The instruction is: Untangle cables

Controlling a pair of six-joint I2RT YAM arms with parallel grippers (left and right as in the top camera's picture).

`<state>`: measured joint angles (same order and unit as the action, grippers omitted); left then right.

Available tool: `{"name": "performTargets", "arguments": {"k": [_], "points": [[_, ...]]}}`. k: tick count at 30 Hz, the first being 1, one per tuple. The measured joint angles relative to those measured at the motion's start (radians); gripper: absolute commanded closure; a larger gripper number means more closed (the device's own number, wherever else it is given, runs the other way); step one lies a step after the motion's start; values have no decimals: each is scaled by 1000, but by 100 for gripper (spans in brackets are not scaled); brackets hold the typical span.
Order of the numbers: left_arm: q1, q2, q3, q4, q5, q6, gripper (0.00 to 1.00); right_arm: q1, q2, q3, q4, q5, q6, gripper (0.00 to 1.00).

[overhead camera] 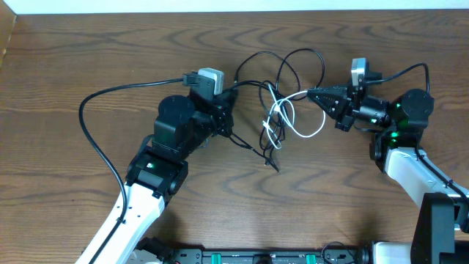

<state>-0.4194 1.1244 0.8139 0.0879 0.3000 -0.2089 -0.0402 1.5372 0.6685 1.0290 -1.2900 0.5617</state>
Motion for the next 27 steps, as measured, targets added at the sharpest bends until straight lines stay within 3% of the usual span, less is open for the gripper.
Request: {"name": "performTargets", "arguments": {"k": [5,13,27], "points": [[0,0,0,14,107,13,92,14,0,0,1,19,11,99],[0,49,0,33,147,26,92,71,0,0,95,34,21,99],[0,129,0,-3,-14,26,92,58,0,0,181,27,104,99]]}}
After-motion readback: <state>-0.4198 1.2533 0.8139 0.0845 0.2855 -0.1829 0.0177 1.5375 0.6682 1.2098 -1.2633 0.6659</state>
